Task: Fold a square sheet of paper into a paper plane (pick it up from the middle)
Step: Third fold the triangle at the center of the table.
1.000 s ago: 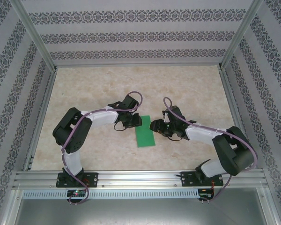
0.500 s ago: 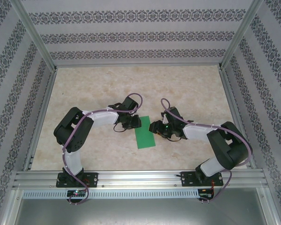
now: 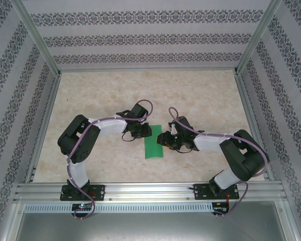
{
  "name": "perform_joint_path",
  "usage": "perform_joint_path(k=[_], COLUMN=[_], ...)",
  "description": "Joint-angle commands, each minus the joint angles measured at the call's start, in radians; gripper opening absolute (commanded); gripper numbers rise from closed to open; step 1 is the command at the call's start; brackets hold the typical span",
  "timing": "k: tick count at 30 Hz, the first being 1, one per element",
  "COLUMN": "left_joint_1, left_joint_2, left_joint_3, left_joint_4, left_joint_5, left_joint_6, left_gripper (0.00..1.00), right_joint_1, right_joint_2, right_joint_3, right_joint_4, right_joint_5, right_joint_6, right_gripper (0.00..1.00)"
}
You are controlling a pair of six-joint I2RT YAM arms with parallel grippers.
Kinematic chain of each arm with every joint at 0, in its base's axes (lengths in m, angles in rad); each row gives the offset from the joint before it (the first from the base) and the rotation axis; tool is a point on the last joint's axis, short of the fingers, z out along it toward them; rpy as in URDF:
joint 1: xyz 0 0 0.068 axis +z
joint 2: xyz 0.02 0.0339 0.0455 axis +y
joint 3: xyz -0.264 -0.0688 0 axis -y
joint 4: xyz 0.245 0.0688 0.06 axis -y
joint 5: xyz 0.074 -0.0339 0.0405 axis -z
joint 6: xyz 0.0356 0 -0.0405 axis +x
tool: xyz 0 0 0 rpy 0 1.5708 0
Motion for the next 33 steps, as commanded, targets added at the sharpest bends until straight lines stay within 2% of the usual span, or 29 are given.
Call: perform_joint_path(k=[1, 12, 16, 22, 27, 33], left_joint_1=[-0.003, -0.003, -0.003, -0.003, -0.003, -0.028], left_joint_2=[0.027, 0.043, 0.046, 0.037, -0.055, -0.224], left_joint_3=[-0.007, 0.018, 0.017, 0.018, -0.012, -0.097], left_joint_4=[0.040, 0.040, 0.041, 0.063, 0.078, 0.049], left_joint_5=[0.017, 0.049, 0.049, 0.066, 0.047, 0.012], left_joint_6=[0.033, 0.075, 0.082, 0.092, 0.130, 0.234], left_gripper=[0.21, 0.21, 0.21, 0.22, 0.29, 0.40], right_joint_1=[0.000, -0.035, -0.047, -0.050, -0.051, -0.051], right_joint_2=[-0.024, -0.009, -0.006, 0.041, 0.052, 0.038], right_joint_3=[-0.014, -0.034, -0.027, -0.006, -0.009, -0.006], right_joint_4=[0.043, 0.204, 0.194, 0.172, 0.169, 0.160], right_joint_5=[-0.012, -0.028, -0.021, -0.044, -0.028, -0.014], right_joint_6=[0.021, 0.110, 0.105, 0.089, 0.100, 0.125], right_gripper=[0.41, 0.46, 0.46, 0.29, 0.16, 0.11])
